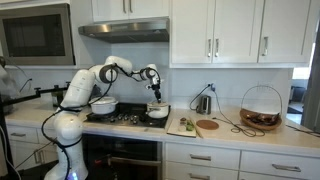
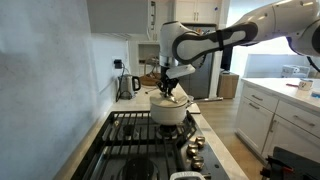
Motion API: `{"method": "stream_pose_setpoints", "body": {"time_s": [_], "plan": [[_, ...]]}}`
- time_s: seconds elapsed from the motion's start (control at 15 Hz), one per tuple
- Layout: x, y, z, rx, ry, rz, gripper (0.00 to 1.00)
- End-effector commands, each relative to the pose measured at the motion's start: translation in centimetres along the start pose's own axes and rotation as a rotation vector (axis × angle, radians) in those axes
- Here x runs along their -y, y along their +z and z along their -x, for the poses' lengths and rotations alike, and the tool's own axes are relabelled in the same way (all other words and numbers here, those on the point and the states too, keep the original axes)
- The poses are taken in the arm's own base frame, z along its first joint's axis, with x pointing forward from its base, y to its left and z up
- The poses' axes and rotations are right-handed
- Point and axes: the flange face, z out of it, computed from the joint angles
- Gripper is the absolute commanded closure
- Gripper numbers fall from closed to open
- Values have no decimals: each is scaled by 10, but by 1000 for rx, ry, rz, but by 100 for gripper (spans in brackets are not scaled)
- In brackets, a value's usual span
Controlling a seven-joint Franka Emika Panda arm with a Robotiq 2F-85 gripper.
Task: Pick the lid on the stove and put it on the uncovered pot
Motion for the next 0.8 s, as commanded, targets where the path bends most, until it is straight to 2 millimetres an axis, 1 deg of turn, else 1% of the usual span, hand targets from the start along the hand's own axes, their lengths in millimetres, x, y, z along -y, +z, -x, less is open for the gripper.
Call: {"method": "stream_pose_setpoints", "body": {"time_s": [0.0, 0.07, 0.4, 0.47, 0.73], "plan": [[-9, -7, 0, 5, 7, -16, 49], [-10, -7, -1, 4, 8, -17, 44], [-9, -9, -1, 4, 5, -21, 5], [-9, -10, 0, 2, 4, -20, 1], [-6, -21, 4, -1, -6, -18, 0]]}}
